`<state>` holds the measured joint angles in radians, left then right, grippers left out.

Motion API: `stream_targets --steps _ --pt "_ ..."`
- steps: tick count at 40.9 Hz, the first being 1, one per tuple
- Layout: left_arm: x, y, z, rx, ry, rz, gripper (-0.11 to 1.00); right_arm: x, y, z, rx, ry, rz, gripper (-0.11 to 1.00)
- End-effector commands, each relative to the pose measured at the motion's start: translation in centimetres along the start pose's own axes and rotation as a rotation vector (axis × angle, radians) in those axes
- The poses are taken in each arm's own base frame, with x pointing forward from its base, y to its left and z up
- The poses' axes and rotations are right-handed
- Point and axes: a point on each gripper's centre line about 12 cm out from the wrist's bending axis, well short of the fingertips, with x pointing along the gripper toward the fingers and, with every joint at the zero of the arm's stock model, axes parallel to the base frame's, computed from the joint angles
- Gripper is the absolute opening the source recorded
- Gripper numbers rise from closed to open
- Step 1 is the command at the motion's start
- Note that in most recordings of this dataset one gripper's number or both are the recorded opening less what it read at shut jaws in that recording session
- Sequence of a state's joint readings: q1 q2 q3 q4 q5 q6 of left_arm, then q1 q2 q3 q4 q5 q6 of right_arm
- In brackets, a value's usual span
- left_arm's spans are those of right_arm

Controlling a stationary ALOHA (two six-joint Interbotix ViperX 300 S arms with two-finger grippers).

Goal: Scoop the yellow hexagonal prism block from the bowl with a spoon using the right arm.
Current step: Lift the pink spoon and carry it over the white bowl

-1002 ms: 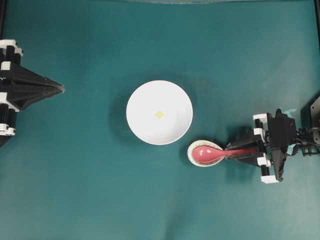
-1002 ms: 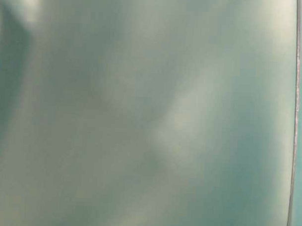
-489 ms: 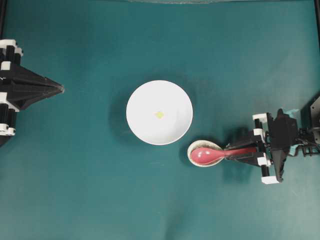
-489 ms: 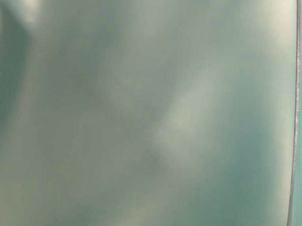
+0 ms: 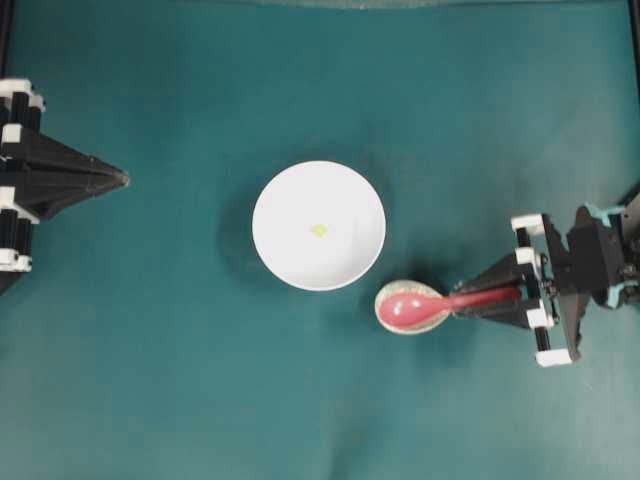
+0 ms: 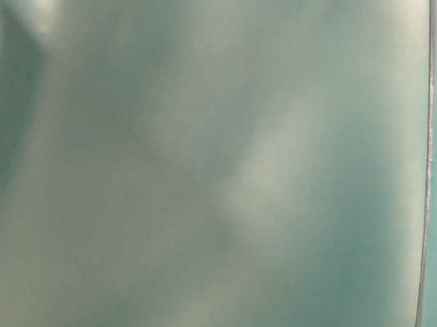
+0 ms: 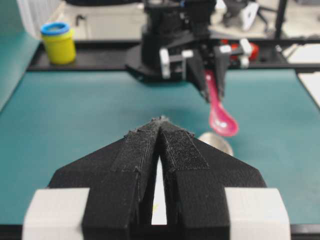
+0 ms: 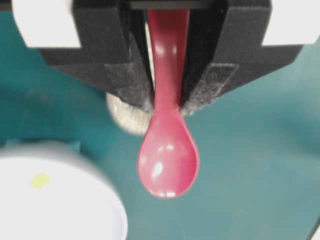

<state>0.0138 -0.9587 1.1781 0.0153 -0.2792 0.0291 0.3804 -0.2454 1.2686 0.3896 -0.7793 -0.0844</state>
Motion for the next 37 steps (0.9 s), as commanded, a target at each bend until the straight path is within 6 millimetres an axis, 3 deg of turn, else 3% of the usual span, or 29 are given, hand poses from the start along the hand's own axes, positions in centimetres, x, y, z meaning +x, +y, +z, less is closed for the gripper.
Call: stream_targets --steps 1,17,37 --pt "0.3 0.1 0.9 0.005 -0.021 0.003 -0.01 0.4 0.2 2.2 0.002 -0.013 0.006 0.25" --pt "0.3 0.1 0.8 0.005 -0.018 0.003 -0.01 1.8 -1.5 7.7 0.051 0.128 -0.018 0.25" --pt "0.3 0.1 0.8 0.003 -0.020 0.003 -0.01 3.4 -5.5 11.0 0.138 0.244 -0.110 0.25"
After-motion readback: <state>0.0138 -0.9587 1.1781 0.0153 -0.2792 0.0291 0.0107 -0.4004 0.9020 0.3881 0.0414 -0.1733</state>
